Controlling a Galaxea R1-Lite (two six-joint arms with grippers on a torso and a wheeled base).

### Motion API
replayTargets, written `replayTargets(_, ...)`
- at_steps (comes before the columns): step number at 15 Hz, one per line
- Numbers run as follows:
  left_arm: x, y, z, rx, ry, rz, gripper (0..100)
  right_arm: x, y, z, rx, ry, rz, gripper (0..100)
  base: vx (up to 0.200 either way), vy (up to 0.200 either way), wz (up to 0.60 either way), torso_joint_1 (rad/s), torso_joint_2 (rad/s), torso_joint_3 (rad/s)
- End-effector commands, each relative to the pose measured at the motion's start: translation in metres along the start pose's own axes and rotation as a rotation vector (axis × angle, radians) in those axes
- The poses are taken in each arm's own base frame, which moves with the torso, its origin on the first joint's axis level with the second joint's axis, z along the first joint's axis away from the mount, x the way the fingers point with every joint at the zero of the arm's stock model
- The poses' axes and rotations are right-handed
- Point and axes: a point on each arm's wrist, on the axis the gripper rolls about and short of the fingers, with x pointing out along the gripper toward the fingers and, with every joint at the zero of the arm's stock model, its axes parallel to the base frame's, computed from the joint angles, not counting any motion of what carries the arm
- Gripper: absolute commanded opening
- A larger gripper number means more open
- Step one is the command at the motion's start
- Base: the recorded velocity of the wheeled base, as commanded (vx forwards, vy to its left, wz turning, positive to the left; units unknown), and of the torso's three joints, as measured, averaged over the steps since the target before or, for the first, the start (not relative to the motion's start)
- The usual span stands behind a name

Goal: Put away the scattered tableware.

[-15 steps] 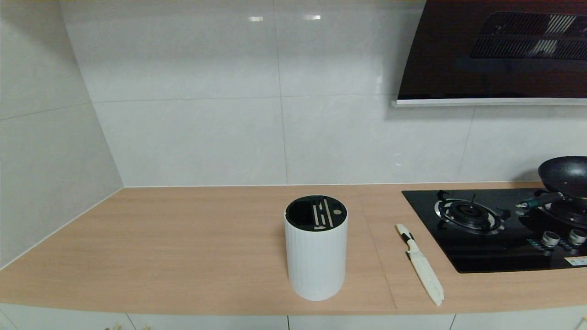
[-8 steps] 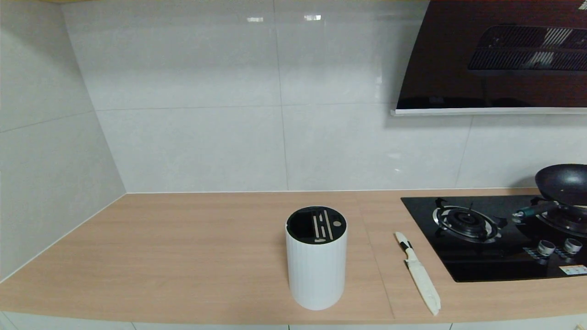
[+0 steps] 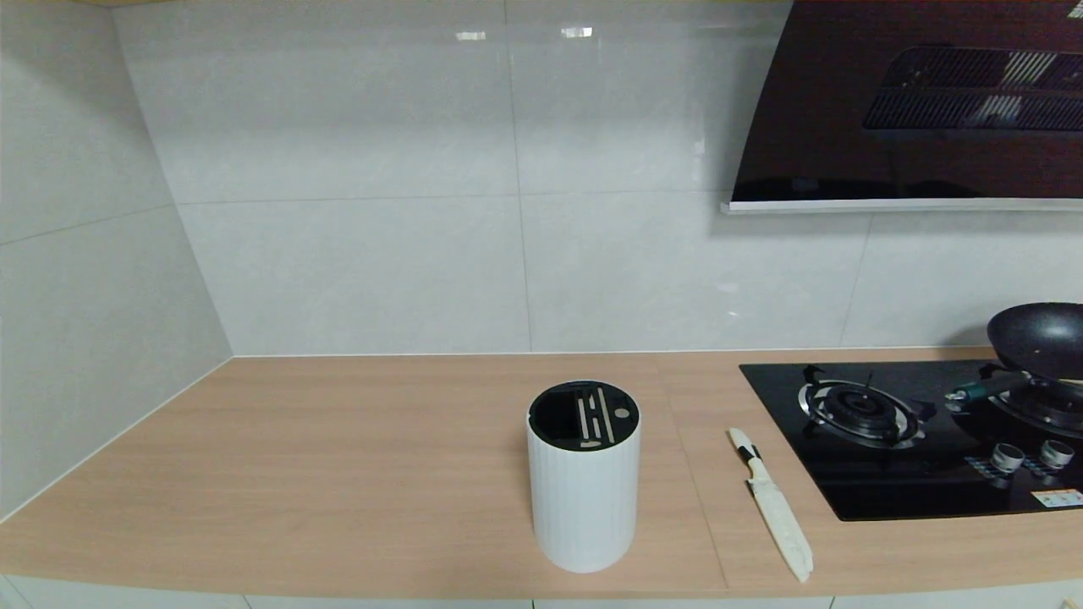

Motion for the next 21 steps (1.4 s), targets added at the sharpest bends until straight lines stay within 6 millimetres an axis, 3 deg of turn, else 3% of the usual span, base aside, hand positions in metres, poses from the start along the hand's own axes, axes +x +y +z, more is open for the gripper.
replayTargets(1, 0.000, 0.000, 0.000, 0.000, 0.000, -0.001, 100, 0.000, 0.000, 0.000, -0.002, 0.002, -0.007, 100, 0.000, 0.000, 0.00, 0.000, 0.00, 0.000)
replayTargets(6, 0.000, 0.000, 0.000, 0.000, 0.000, 0.001, 100, 0.000, 0.000, 0.002, -0.003, -0.009, -0.014, 100, 0.000, 0.000, 0.00, 0.000, 0.00, 0.000)
replayTargets(8, 0.000, 0.000, 0.000, 0.000, 0.000, -0.001, 100, -0.007, 0.001, 0.036, 0.041, -0.115, 0.074, 100, 0.000, 0.000, 0.00, 0.000, 0.00, 0.000)
replayTargets(11, 0.000, 0.000, 0.000, 0.000, 0.000, 0.001, 100, 0.006, 0.002, 0.047, 0.050, -0.005, 0.135, 100, 0.000, 0.000, 0.00, 0.000, 0.00, 0.000)
replayTargets(13, 0.000, 0.000, 0.000, 0.000, 0.000, -0.001, 100, 0.036, 0.004, 0.068, 0.063, 0.172, 0.226, 100, 0.000, 0.000, 0.00, 0.000, 0.00, 0.000)
replayTargets(14, 0.000, 0.000, 0.000, 0.000, 0.000, -0.001, 100, 0.039, 0.004, 0.070, 0.064, 0.187, 0.233, 100, 0.000, 0.000, 0.00, 0.000, 0.00, 0.000)
replayTargets(15, 0.000, 0.000, 0.000, 0.000, 0.000, -0.001, 100, 0.066, 0.006, 0.083, 0.073, 0.305, 0.258, 100, 0.000, 0.000, 0.00, 0.000, 0.00, 0.000)
replayTargets(16, 0.000, 0.000, 0.000, 0.000, 0.000, -0.001, 100, 0.077, 0.007, 0.087, 0.074, 0.343, 0.267, 100, 0.000, 0.000, 0.00, 0.000, 0.00, 0.000)
replayTargets(17, 0.000, 0.000, 0.000, 0.000, 0.000, -0.001, 100, 0.102, 0.010, 0.092, 0.075, 0.421, 0.280, 100, 0.000, 0.000, 0.00, 0.000, 0.00, 0.000)
replayTargets(19, 0.000, 0.000, 0.000, 0.000, 0.000, -0.001, 100, 0.147, 0.019, 0.089, 0.071, 0.519, 0.311, 100, 0.000, 0.000, 0.00, 0.000, 0.00, 0.000)
replayTargets(21, 0.000, 0.000, 0.000, 0.000, 0.000, -0.001, 100, 0.196, 0.031, 0.070, 0.064, 0.574, 0.335, 100, 0.000, 0.000, 0.00, 0.000, 0.00, 0.000)
